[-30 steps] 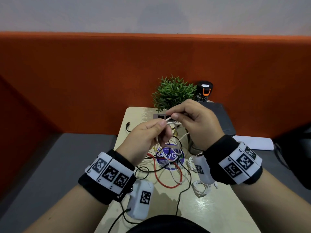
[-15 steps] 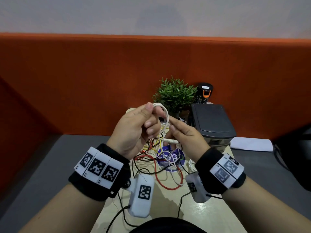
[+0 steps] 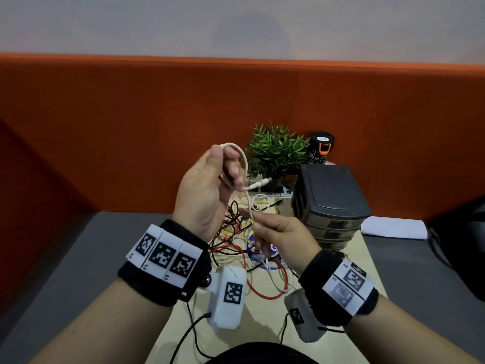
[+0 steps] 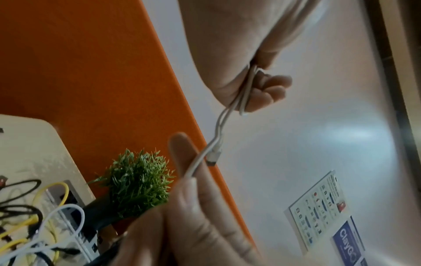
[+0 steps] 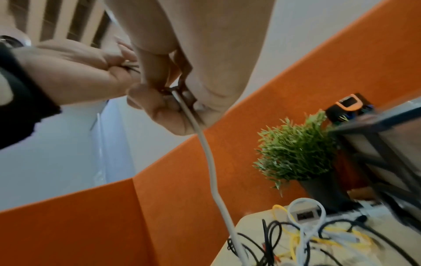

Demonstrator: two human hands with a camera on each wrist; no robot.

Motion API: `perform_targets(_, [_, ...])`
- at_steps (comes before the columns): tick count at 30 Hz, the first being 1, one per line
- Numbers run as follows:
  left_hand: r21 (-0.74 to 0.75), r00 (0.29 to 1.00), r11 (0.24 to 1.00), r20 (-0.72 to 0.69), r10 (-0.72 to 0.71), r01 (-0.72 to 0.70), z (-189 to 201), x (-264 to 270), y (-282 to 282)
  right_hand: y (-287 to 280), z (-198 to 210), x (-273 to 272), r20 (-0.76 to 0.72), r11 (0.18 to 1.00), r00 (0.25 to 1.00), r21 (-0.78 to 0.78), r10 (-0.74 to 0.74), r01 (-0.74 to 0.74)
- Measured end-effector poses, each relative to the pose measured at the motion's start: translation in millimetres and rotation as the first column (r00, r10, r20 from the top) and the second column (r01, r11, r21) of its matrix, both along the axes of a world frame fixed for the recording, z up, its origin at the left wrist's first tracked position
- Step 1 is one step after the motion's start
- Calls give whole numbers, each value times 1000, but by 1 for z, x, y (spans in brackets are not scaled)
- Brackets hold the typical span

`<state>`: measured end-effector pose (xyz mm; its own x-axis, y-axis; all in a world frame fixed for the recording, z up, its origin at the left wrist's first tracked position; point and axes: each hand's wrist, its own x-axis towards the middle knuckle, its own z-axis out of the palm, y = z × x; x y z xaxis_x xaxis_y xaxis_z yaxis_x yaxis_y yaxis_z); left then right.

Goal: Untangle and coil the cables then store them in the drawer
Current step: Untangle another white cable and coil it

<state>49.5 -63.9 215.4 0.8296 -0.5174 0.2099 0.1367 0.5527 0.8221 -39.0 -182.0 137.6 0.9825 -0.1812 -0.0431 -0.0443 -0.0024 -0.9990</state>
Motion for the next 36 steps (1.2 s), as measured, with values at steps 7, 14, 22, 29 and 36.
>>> perform_targets(7, [155,964,980,251,85,-127,-9,5,1,7,11,-3,4,976,999,-213,-43,43])
perform_targets(14, [544,653,686,746,-131,-483,-25,10,8,-7,38,-3,173,916,980,-372,-93,152])
perform_targets(22, [679,706,700,607,-366,-221,-35,4,11,-25,70,7,372,867,928,-459,-9,192])
perform_targets(29, [529,835,848,476,-275,-23,-33,-3,7,-30,61,18,517,812,846,-434,-129,389])
perform_targets(36, [236,945,964,269,-185,121,-19,-6,0,-24,12,26,266,826,947,-482,-178,291])
